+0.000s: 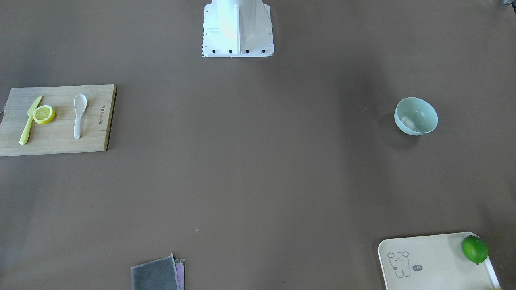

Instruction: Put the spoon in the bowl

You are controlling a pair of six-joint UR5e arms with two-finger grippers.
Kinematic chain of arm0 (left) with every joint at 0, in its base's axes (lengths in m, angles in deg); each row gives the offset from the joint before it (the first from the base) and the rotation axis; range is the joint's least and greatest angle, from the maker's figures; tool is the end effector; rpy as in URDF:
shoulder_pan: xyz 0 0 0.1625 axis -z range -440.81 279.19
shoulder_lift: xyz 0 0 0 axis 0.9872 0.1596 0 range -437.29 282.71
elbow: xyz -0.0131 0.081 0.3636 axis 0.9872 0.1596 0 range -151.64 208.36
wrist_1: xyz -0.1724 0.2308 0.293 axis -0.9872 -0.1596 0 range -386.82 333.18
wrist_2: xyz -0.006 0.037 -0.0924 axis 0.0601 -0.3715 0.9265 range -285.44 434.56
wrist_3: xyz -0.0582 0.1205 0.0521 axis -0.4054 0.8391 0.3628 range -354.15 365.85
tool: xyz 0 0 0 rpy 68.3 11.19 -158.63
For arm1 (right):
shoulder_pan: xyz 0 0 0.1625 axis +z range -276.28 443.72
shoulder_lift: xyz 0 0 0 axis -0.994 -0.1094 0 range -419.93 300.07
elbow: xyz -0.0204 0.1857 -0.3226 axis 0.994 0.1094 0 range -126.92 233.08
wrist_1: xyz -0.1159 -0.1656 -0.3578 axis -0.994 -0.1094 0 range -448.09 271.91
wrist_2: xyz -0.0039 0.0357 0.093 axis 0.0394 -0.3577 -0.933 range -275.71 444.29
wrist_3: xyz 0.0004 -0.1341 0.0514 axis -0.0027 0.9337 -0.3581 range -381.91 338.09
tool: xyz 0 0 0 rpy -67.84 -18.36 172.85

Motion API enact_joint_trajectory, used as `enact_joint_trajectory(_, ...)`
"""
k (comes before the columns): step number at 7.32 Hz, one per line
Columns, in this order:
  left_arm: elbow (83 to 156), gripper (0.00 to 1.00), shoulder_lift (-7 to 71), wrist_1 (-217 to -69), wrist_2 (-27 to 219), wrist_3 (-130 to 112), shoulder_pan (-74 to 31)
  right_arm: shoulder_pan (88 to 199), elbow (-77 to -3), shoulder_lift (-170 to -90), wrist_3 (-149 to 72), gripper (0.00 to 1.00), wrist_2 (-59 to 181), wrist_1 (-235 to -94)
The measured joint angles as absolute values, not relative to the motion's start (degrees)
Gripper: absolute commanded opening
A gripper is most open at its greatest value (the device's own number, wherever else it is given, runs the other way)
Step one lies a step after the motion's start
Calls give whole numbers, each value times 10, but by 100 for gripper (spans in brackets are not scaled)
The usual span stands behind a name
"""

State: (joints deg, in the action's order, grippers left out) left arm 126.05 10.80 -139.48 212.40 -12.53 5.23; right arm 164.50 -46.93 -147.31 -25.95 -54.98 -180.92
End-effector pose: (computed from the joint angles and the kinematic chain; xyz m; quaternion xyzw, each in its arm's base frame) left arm 0.0081 -0.5085 0.5332 0.1442 0.4291 -0.0125 0.8916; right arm -0.0577 -0.5078 0.5253 0.0291 -0.4215 -0.0765 0.9031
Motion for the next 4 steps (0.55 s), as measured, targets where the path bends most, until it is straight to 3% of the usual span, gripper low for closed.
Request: enact_joint_trajectory(4,1215,98,128,-1467,2121,-205,-36,1615,-453,-1466,-276,100,-596,-1728)
